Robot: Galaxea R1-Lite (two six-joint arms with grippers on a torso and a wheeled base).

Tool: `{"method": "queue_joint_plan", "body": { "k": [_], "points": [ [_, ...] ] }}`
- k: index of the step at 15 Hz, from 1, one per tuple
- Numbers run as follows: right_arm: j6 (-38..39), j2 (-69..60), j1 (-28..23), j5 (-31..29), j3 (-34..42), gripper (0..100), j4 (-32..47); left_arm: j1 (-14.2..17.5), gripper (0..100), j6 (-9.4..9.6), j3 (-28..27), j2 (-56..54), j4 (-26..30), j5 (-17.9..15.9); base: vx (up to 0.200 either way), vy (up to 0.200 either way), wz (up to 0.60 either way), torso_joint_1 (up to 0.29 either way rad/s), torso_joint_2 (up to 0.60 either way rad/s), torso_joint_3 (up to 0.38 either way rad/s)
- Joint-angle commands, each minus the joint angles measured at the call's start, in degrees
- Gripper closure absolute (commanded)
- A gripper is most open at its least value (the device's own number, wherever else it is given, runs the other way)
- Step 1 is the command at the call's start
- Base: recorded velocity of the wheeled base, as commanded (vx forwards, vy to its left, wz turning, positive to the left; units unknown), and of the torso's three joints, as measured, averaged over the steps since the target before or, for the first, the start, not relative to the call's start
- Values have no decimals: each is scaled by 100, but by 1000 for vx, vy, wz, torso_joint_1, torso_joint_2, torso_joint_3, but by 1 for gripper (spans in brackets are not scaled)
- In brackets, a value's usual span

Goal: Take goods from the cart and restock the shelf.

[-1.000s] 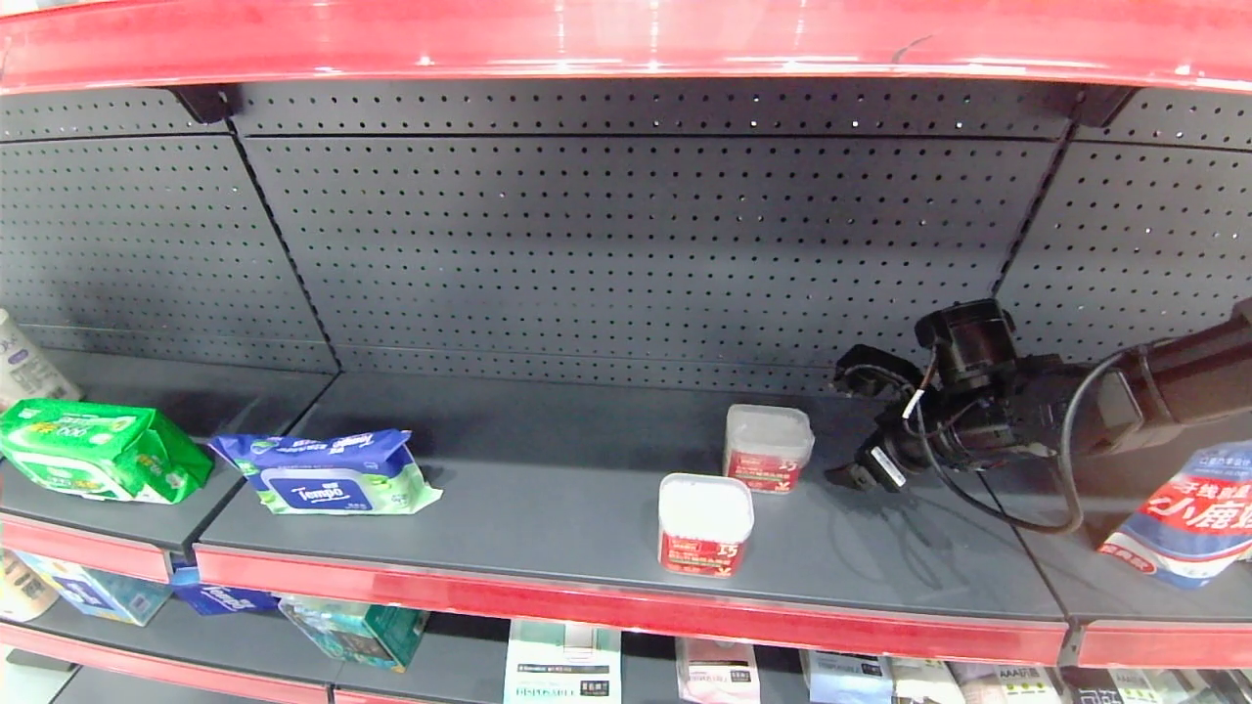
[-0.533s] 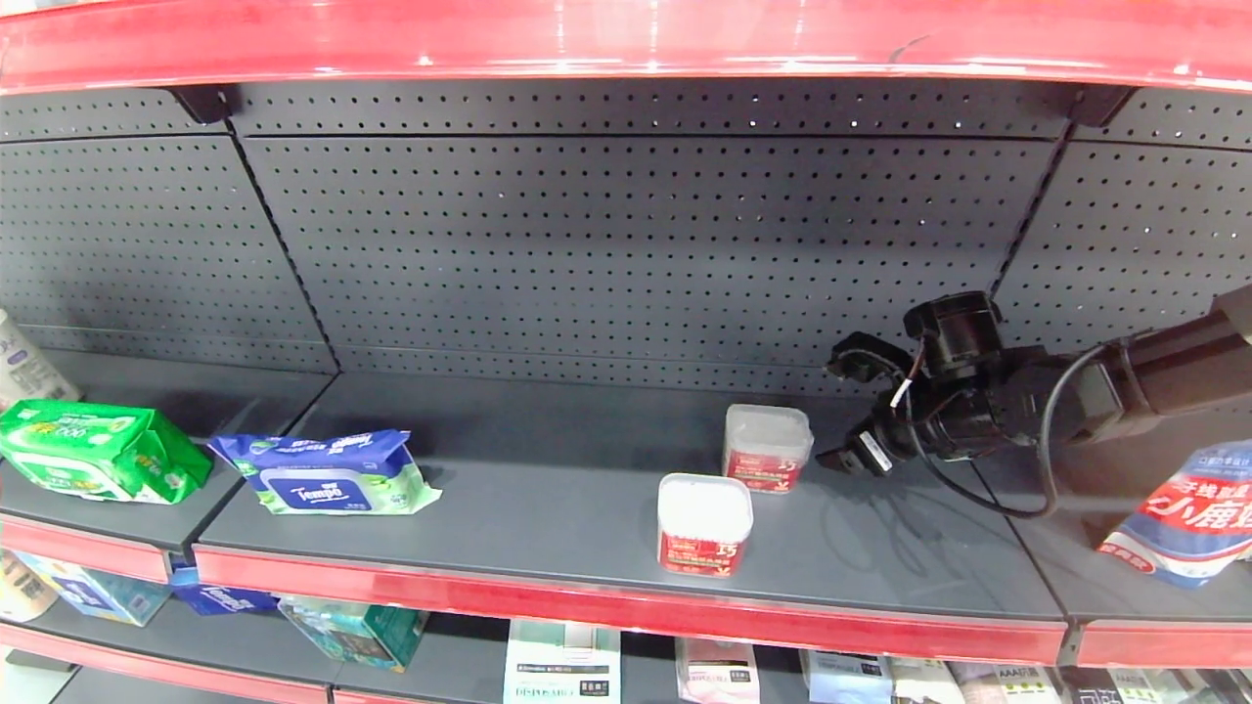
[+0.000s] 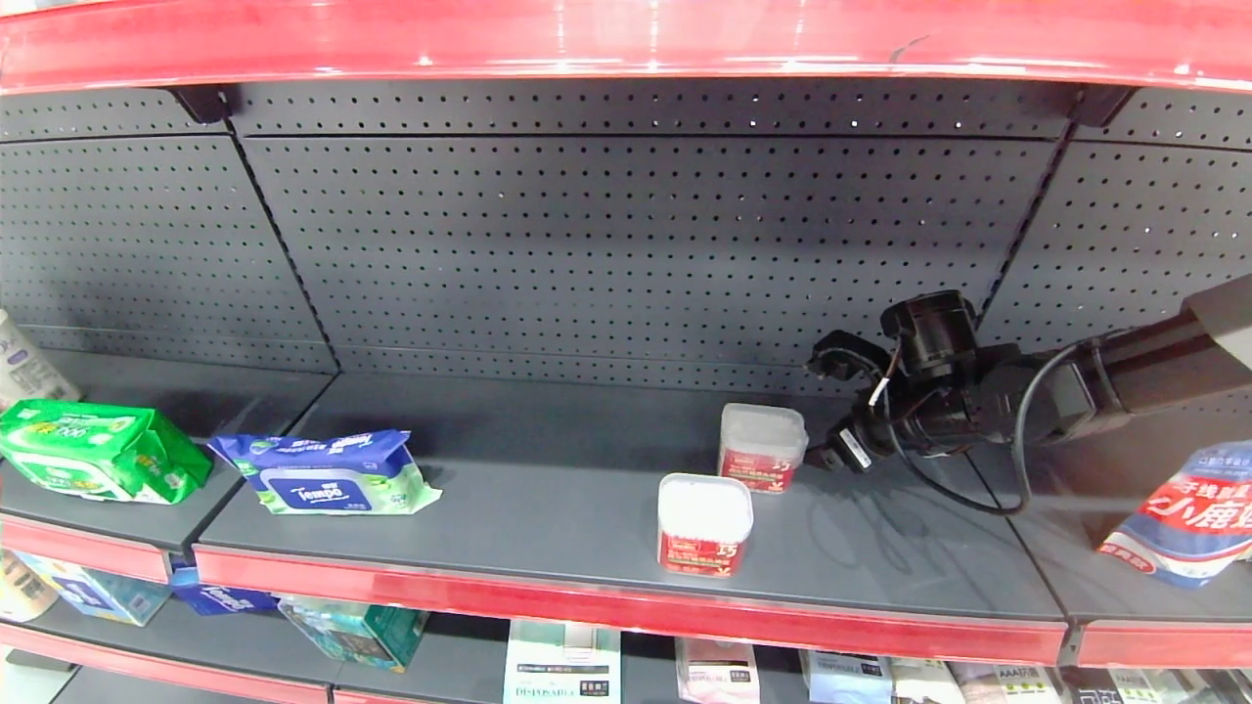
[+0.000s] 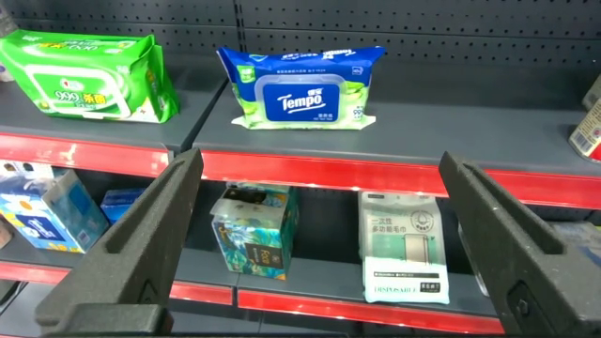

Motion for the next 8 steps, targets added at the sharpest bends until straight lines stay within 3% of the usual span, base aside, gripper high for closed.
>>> {"method": "queue_joint_plan", "body": {
  "k": [1, 8],
  "points": [
    [23, 31, 55, 6, -35, 0, -1, 0, 0, -1, 0, -2, -1, 4, 0, 0, 0, 0, 0, 0],
    [49, 31, 169, 6, -70, 0, -1, 0, 0, -1, 0, -2, -1, 4, 0, 0, 0, 0, 0, 0]
  ]
}}
